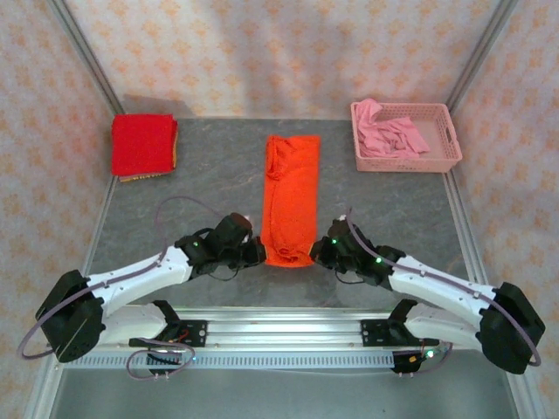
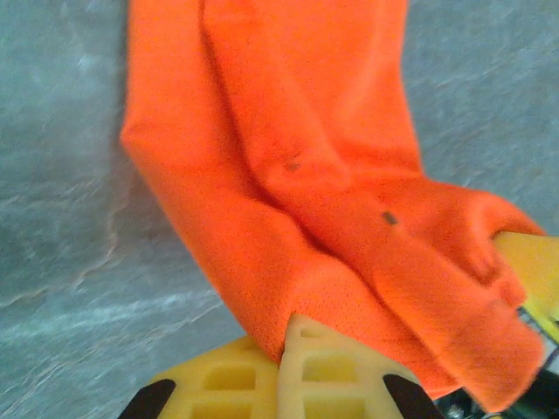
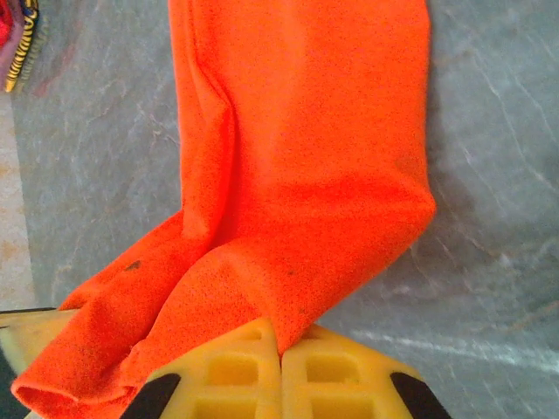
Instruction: Fold and stack the t-shirts
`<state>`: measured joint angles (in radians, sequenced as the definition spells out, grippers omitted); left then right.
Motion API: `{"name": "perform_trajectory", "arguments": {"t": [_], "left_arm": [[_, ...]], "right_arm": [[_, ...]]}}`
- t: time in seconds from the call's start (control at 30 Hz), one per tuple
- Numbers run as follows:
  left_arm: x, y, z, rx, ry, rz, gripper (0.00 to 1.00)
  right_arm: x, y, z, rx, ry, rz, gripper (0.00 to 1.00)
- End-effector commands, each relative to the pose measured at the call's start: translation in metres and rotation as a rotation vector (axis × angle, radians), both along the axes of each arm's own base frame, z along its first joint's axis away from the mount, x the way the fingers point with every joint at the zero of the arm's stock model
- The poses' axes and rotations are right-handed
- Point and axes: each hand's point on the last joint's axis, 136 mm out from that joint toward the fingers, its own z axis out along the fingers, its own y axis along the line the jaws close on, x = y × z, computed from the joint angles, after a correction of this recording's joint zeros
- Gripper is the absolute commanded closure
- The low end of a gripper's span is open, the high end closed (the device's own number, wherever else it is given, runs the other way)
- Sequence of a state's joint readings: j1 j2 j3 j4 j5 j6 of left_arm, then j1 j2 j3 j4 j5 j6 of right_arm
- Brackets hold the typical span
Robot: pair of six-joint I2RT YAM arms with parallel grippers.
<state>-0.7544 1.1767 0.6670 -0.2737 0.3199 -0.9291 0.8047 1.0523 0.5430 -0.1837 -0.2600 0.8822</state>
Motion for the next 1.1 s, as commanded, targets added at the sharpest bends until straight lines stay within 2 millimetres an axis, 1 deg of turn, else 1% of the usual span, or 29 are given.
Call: {"name": "perform_trajectory", "arguments": {"t": [0.0, 0.2, 0.3, 0.47, 0.67, 0.9, 1.07], "left_arm": [[0.019, 0.004, 0.01, 0.039, -0.048, 0.009, 1.0], [0.044, 0.011, 0.022, 0.078, -0.077, 0.014, 1.0], [0.058, 0.015, 0.027, 0.086, -0.088, 0.021, 1.0], [0.077, 0.012, 0.034, 0.081, -0.101, 0.008, 1.0], [0.096, 0.006, 0.034, 0.08, -0.1, -0.004, 1.0], [0.119, 0.008, 0.034, 0.081, -0.104, 0.011, 1.0], [0.136, 0.008, 0.031, 0.085, -0.097, 0.014, 1.0]], "right_arm": [[0.016, 0.005, 0.018, -0.03, -0.064, 0.041, 1.0], [0.04, 0.009, 0.027, -0.047, -0.089, 0.064, 1.0], [0.051, 0.013, 0.027, -0.059, -0.088, 0.084, 1.0], [0.07, 0.015, 0.031, -0.07, -0.098, 0.097, 1.0], [0.089, 0.015, 0.031, -0.091, -0.094, 0.113, 1.0], [0.114, 0.012, 0.025, -0.102, -0.08, 0.116, 1.0], [0.133, 0.014, 0.022, -0.099, -0.075, 0.114, 1.0]]}}
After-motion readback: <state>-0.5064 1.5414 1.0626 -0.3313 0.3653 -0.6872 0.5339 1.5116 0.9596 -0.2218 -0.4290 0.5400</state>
